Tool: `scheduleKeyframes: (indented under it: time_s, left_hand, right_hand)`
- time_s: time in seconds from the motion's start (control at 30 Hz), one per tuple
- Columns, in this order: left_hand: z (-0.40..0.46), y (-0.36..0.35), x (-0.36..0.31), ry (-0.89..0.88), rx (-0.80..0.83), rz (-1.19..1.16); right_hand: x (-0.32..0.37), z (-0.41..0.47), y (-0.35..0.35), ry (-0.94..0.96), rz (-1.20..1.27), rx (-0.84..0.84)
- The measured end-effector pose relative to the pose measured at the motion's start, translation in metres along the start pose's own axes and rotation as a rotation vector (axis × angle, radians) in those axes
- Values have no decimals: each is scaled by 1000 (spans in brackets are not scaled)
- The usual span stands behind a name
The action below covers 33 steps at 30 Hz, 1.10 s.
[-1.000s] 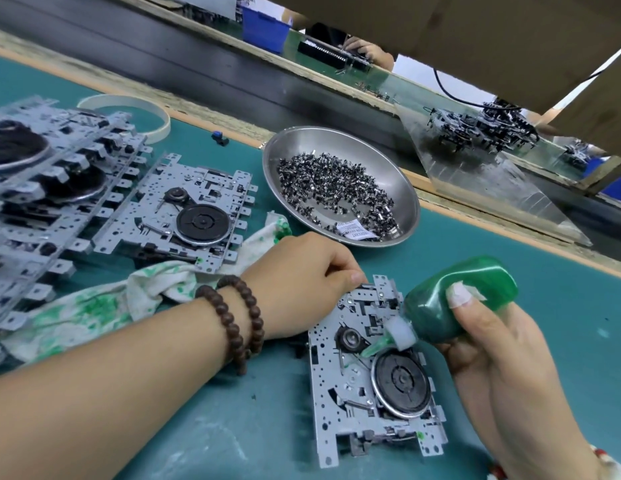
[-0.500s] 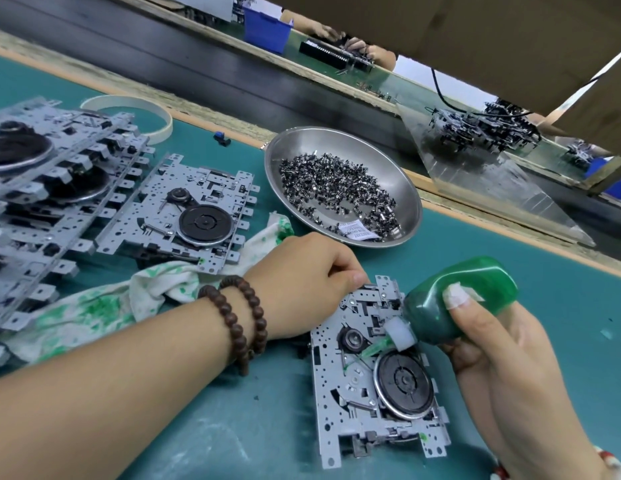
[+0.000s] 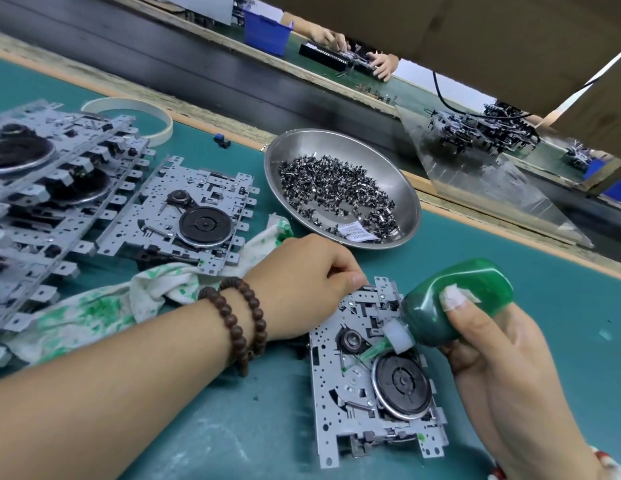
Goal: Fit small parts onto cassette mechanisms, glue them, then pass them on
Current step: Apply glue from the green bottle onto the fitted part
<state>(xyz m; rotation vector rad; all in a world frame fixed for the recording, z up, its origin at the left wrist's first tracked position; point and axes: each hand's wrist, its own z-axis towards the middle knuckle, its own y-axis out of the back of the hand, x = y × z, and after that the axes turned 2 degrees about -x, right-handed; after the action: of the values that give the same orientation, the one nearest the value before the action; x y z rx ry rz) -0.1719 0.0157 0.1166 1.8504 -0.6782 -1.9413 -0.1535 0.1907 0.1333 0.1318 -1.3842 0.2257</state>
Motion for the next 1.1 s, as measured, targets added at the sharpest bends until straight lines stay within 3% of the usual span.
scheduleKeyframes:
  time_s: [0.33,0.63,0.83,0.97,1.1]
  left_hand:
    - [1,0,3,-29,-9,12]
    - [2,0,5,-40,7,3]
    - [-1,3,3,-33,12,-35]
    - [-3,4,0,-24,5,-69]
    - [-8,5,-3,-4,-22,-90]
  right_hand:
    - [-1,0,2,-8,-34,-8]
    - [8,10,29,-209,292,-155]
    - [9,10,39,-419,207,31]
    - [8,11,53,-429,332,153]
    - [12,14,57,-365,92,268]
